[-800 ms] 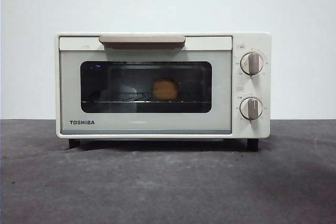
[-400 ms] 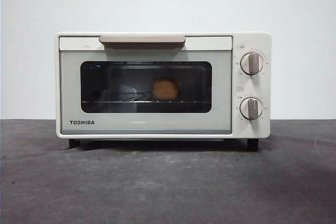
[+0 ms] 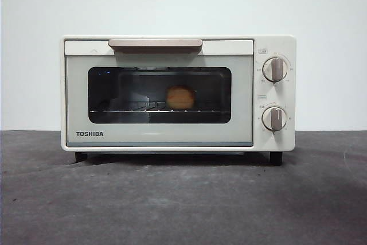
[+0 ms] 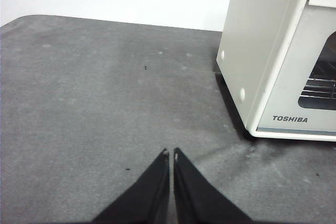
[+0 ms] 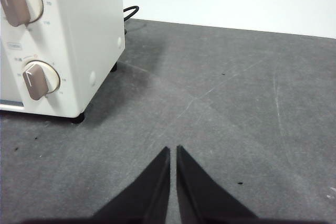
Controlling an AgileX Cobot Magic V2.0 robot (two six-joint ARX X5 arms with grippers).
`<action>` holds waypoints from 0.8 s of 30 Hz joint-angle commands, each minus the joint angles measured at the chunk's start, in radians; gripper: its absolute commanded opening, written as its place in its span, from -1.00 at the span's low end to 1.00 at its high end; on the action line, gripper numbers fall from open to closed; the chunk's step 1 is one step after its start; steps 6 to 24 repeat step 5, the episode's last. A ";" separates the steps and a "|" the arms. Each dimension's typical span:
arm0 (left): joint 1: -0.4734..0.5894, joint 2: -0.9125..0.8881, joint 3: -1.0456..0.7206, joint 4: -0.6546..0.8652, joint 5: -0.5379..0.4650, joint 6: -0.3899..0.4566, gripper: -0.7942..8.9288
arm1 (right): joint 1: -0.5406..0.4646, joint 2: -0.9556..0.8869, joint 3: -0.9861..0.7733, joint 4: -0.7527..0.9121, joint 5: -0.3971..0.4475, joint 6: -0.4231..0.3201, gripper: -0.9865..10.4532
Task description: The left arm flap open the oven, the right arm pick bread and place it into oven, the left arm flap close the oven
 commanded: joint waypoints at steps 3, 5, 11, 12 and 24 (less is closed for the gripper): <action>-0.001 -0.001 -0.020 -0.004 -0.003 0.008 -0.79 | -0.002 -0.002 -0.006 0.010 0.004 0.011 -0.80; -0.001 -0.001 -0.020 -0.004 -0.003 0.008 -0.79 | -0.002 -0.002 -0.006 0.011 0.004 0.011 -0.80; -0.001 -0.001 -0.020 -0.004 -0.003 0.008 -0.79 | -0.002 -0.002 -0.006 0.011 0.004 0.011 -0.80; -0.001 -0.001 -0.020 -0.004 -0.003 0.008 -0.79 | -0.002 -0.002 -0.006 0.011 0.004 0.011 -0.80; -0.001 -0.001 -0.020 -0.004 -0.003 0.008 -0.79 | -0.002 -0.002 -0.006 0.011 0.004 0.011 -0.80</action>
